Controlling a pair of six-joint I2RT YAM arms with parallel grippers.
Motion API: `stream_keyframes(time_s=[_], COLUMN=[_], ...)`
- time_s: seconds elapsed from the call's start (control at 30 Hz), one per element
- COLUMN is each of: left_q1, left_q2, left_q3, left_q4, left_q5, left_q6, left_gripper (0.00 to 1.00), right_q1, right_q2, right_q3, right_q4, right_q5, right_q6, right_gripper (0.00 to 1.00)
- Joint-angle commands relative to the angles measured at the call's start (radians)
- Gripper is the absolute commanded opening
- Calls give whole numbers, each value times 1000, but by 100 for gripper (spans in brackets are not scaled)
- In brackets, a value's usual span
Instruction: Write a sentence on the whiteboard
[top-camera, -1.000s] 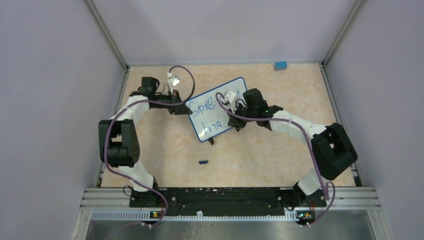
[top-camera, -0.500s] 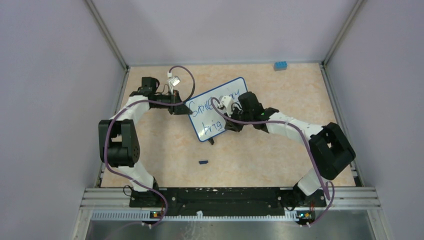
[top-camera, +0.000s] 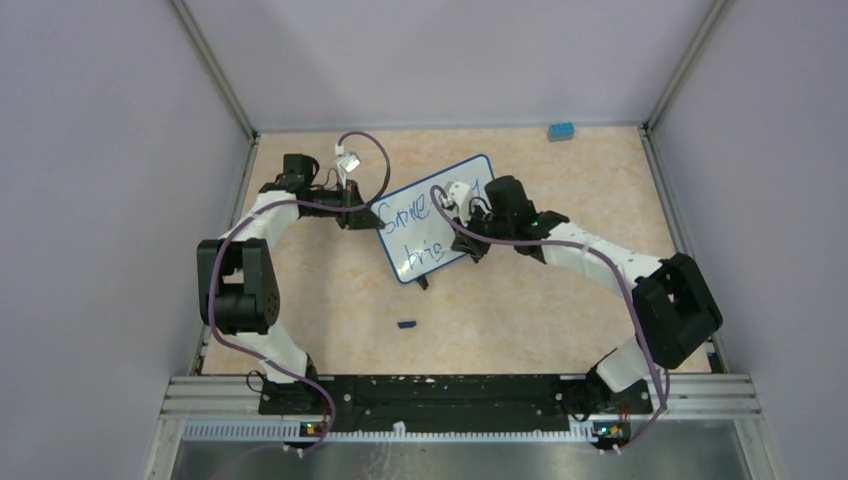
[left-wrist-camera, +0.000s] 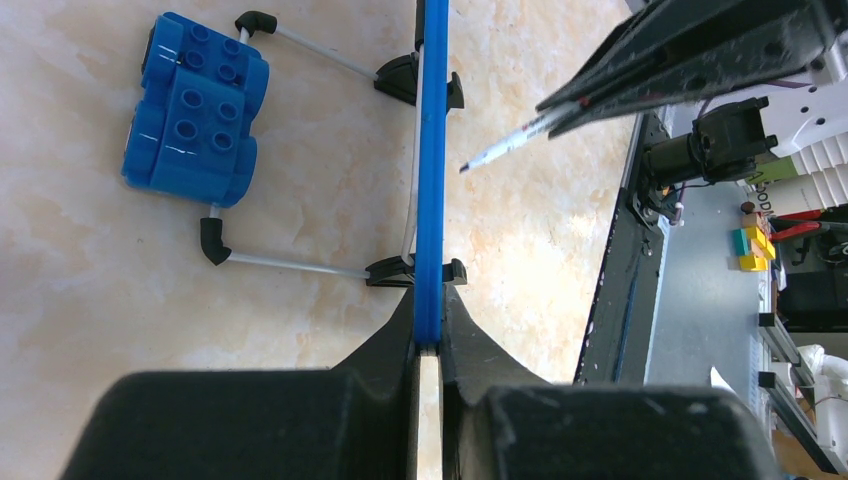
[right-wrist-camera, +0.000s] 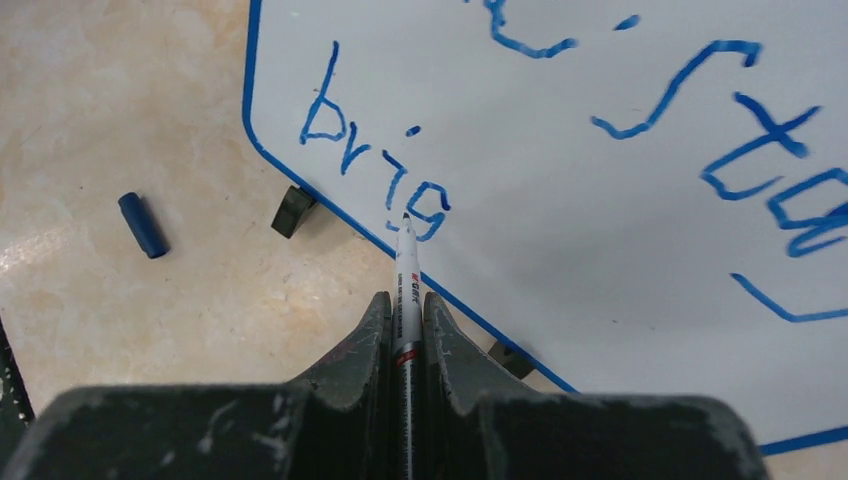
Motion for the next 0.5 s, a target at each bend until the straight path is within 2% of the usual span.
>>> stream_keyframes(time_s=[0.0,0.47], left_q1=[-11,-11], left_q2=[-1,-3], left_q3=[19,14], left_q4=[-5,-3], left_q5=[-10,-13], left_q6=[27,27], left_gripper=[0,0], right_q1=[-61,-76], right_q2=[-44,-2], right_q3=[74,118], right_q4=[16,34], right_q5=[-20,-8], right_q6=[9,9], right_gripper=[0,0])
